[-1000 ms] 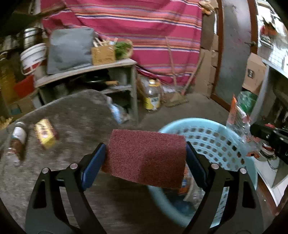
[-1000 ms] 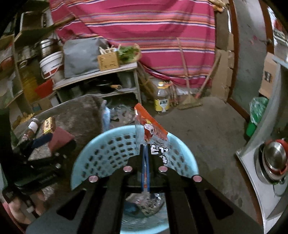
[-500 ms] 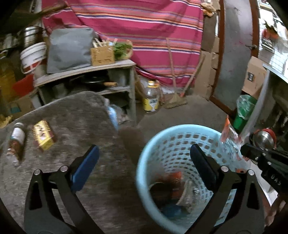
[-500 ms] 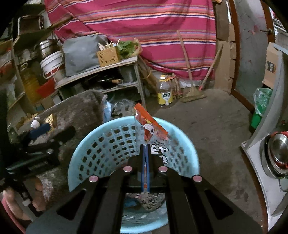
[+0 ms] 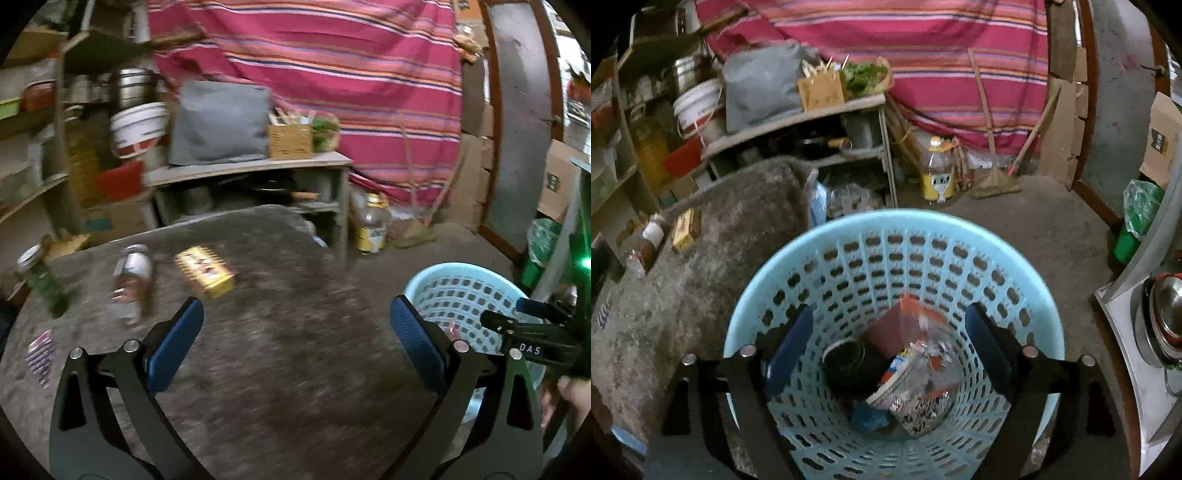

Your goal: Collect trash

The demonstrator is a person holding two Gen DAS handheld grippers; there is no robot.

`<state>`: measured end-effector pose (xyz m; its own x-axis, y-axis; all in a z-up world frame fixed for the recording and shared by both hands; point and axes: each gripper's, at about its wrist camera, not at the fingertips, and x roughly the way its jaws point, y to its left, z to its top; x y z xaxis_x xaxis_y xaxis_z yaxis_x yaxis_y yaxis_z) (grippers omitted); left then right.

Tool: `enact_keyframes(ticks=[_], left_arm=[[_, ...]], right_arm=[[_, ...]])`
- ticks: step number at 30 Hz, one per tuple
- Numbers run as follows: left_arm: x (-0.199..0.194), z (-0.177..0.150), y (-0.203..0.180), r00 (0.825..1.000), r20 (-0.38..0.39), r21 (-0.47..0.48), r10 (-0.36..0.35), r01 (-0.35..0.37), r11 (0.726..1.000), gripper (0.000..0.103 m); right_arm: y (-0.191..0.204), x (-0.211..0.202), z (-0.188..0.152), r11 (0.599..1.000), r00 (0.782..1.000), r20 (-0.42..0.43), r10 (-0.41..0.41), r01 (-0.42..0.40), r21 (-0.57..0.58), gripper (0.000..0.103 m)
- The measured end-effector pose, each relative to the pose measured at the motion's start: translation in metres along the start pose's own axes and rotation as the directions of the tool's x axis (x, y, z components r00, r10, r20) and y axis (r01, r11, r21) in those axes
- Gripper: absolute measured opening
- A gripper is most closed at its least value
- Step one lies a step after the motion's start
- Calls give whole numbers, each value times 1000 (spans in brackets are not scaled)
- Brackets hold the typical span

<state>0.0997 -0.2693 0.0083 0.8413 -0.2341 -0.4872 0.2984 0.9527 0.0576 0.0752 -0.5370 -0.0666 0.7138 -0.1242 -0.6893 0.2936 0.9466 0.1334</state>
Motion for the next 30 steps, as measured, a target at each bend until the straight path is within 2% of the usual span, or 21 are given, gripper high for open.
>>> enact_keyframes(ticks=[3, 5, 7, 9, 13, 16, 20, 23, 26, 30], left_arm=[[-18, -12, 23, 1000, 8, -26, 8, -8, 1000, 98], [-30, -20, 38, 1000, 11, -30, 19, -19, 999, 98], [-39, -27, 51, 999, 12, -32, 45, -45, 998, 98], [-53, -35, 67, 998, 17, -40, 64, -63, 997, 98], [-77, -50, 104, 994, 21, -62, 109, -108, 992, 98], [-91, -62, 127, 992, 22, -84, 128, -126, 988, 98], [-101, -82, 155, 987, 4, -113, 162, -161, 980, 98], [-107, -93, 165, 983, 1, -132, 185, -183, 974, 98], [-111, -101, 172, 978, 17, -135, 209, -205, 969, 98], [-116, -112, 183, 969, 34, -155, 243, -235, 960, 98]], right_arm=[[4, 2, -8, 1000, 1000, -21, -13, 12, -27, 84], [10, -4, -13, 998, 1000, -6, -28, 28, -54, 84], [19, -20, -16, 996, 998, 48, -33, 37, -81, 93], [32, -45, -17, 993, 991, 134, -28, 42, -107, 98], [64, -96, -26, 993, 958, 286, 1, 34, -117, 99], [86, -117, -39, 995, 945, 326, 31, 1, -96, 99], [128, -130, -58, 990, 938, 341, 69, -23, -137, 99], [160, -129, -80, 983, 935, 347, 69, -4, -183, 99], [188, -126, -96, 976, 940, 324, 105, -36, -214, 99], [216, -123, -110, 968, 944, 315, 96, -15, -251, 99]])
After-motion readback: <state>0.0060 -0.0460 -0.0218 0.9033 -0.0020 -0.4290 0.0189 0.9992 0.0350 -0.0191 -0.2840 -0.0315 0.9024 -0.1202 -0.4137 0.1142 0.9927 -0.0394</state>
